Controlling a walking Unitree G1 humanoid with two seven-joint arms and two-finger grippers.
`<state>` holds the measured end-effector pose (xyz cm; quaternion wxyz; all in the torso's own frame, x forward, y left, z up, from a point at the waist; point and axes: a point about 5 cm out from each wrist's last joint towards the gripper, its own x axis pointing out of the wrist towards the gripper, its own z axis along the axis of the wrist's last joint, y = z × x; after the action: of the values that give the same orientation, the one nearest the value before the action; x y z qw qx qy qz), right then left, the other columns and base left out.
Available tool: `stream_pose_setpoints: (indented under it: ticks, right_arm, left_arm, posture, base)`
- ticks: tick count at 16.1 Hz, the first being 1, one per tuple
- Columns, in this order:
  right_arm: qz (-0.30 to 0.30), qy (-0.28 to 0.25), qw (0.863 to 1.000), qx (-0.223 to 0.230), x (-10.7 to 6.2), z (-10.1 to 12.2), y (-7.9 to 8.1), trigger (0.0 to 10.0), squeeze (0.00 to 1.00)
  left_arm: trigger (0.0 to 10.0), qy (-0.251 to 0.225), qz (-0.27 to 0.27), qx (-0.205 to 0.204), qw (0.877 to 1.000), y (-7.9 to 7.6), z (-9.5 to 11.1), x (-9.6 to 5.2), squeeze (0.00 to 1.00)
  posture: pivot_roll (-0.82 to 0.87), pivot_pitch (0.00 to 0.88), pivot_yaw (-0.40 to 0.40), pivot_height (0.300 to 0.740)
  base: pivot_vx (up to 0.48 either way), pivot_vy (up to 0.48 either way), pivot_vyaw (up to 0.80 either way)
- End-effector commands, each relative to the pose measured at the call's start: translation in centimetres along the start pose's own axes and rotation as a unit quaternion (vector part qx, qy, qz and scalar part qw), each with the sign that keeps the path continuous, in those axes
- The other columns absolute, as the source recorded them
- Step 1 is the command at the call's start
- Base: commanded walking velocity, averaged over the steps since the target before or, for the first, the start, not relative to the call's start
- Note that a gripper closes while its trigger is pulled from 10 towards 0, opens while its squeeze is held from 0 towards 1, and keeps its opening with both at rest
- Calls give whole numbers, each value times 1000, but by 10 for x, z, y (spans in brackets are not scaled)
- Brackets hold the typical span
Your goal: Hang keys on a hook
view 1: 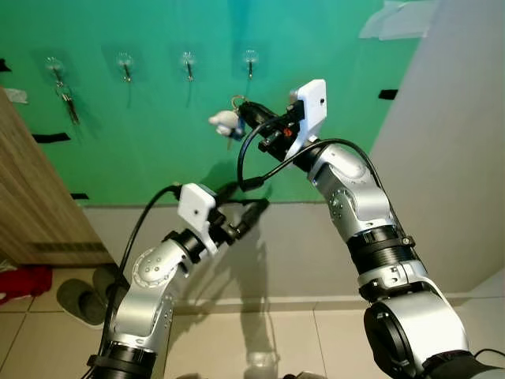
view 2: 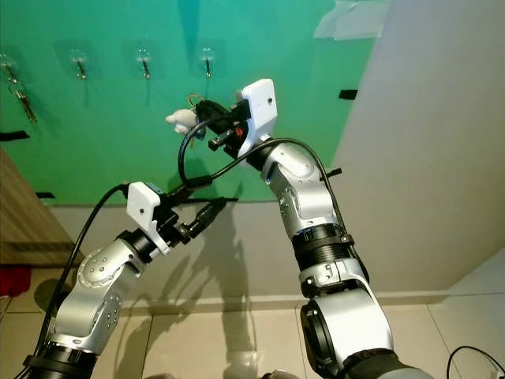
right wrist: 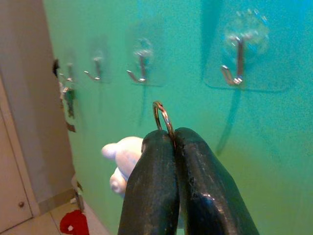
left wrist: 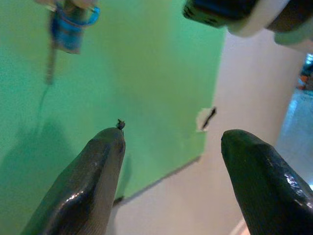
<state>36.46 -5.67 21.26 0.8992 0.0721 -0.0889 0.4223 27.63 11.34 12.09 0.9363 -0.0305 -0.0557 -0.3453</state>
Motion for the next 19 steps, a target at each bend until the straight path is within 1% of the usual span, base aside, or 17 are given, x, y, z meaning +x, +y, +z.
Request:
stream_pose_setpoints:
  ticks: [1, 4, 7, 9, 10, 14, 15, 17, 18, 19]
  right_arm:
    - [-25, -3, 1000, 8, -3, -1, -7, 10000, 0]
    - [-40, 2, 999, 11, -6, -9, -7, 10000, 0]
    - [-37, 3, 999, 11, -7, -12, -4, 10000, 0]
    - [-37, 9, 999, 9, -8, -14, -3, 10000, 0]
    - [-35, 15, 999, 10, -9, -16, -3, 10000, 0]
    - [-52, 14, 999, 8, -17, -14, -11, 10000, 0]
    - [-64, 16, 998, -6, -23, -14, -15, 10000, 0]
    - [-88, 18, 996, -27, -30, -15, -20, 10000, 0]
    - [-88, 18, 996, -27, -30, -15, -20, 10000, 0]
    - [-129, -5, 991, -30, -33, -11, -27, 10000, 0]
  left_arm:
    - [10000, -8, 1, -2, 1000, 0, 4, 0, 0]
    - [10000, -14, 1, 1, 1000, -4, 4, -3, 0]
    - [10000, -13, -6, -4, 1000, -8, 2, -5, 0]
    - [10000, -8, -5, 3, 1000, -9, 1, -5, 0]
    - [10000, -7, 0, 13, 1000, -9, 0, -4, 0]
    - [10000, -2, 4, 12, 1000, -9, 0, -2, 0]
    - [10000, 1, 2, 11, 1000, -9, -1, -3, 0]
    - [10000, 6, 1, 11, 1000, -7, -3, -2, 0]
    - [10000, 6, 1, 11, 1000, -7, -3, -2, 0]
    - [10000, 11, 6, 13, 1000, -4, -5, -1, 0]
  posture:
    - [29, 0, -22, 740]
    - [34, 0, -26, 740]
    - [33, 0, -28, 740]
    - [30, 0, -30, 740]
    - [29, 0, -31, 740]
    - [22, 0, -32, 740]
    - [18, 0, -32, 740]
    - [13, 0, -30, 740]
    - [13, 0, -30, 740]
    - [9, 0, -26, 740]
  base:
    - [0, 480, 0]
    - [0, 480, 0]
    - [0, 480, 0]
    - [0, 478, 0]
    - [0, 0, -500]
    - [0, 0, -497]
    - [0, 0, -500]
    - [0, 0, 0]
    - [0, 0, 0]
    - [0, 0, 0]
